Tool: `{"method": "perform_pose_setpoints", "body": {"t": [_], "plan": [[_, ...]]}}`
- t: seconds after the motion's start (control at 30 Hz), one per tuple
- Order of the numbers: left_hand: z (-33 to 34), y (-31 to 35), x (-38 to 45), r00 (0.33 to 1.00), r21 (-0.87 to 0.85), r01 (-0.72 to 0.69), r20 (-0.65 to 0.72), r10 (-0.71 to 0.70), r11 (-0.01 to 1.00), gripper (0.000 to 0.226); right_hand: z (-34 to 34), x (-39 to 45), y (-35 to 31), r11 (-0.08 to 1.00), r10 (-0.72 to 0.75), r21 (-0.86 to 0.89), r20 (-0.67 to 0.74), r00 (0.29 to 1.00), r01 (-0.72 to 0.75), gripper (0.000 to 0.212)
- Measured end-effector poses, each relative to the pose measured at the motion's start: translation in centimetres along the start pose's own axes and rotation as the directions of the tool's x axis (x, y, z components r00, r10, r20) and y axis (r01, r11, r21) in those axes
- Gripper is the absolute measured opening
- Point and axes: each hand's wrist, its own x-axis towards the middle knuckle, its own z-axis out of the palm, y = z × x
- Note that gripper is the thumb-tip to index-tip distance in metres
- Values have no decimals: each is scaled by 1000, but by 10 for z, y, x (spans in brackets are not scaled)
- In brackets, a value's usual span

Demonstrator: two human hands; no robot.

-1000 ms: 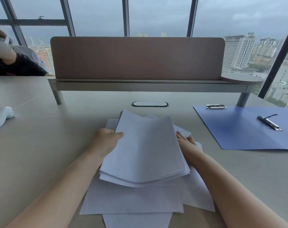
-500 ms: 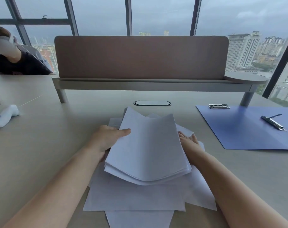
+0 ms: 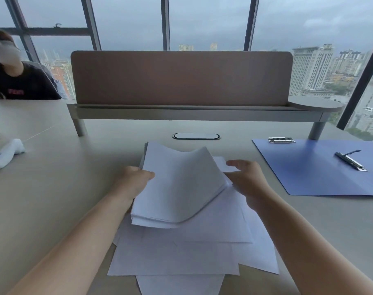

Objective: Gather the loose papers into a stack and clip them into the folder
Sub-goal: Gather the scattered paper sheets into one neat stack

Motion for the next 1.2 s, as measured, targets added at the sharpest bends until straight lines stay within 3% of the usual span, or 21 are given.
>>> {"method": "perform_pose_setpoints", "body": {"t": [0.2, 0.37, 0.43, 0.57, 0.63, 0.73, 0.83, 0.93, 1.0, 1.13, 1.2], "plan": [[3, -10, 8, 1000, 36, -11, -29, 12, 999, 8, 1, 1, 0, 954, 148, 245, 124, 981, -175, 69], [1, -7, 10, 1000, -25, 11, -9, -11, 1000, 9, 0, 4, -2, 899, 239, 337, 158, 958, -280, 39], [-2, -5, 9, 999, -71, 46, 11, -45, 996, 19, -1, 5, -1, 891, 248, 350, 164, 955, -291, 29], [-1, -6, 6, 997, -143, 69, 36, -64, 987, 20, 1, 5, -1, 932, 217, 275, 95, 972, -235, 34], [1, -6, 7, 999, -101, 49, 8, -48, 994, 10, -2, 4, -5, 967, 172, 192, 6, 985, -170, 35], [1, -9, 12, 999, -55, 20, -24, -21, 998, 9, -11, 5, -9, 967, 171, 204, -59, 984, -156, 37], [-1, -16, 17, 997, -72, 81, -6, -82, 994, 24, -16, 10, -10, 929, 239, 291, -1, 971, -228, 19], [-2, -16, 11, 964, -289, 247, 171, -204, 925, 24, -12, 13, -5, 853, 323, 397, 107, 940, -338, 34], [-1, -15, 10, 960, -377, 262, 193, -201, 888, 21, -9, 13, -2, 816, 331, 454, 143, 933, -359, 36], [0, -17, 12, 968, -296, 234, 154, -196, 926, 18, -2, 7, 0, 774, 307, 519, 192, 932, -362, 8], [-1, -18, 11, 971, -236, 218, 147, -187, 947, 18, 1, 0, 2, 845, 220, 431, 259, 941, -316, 12]]}}
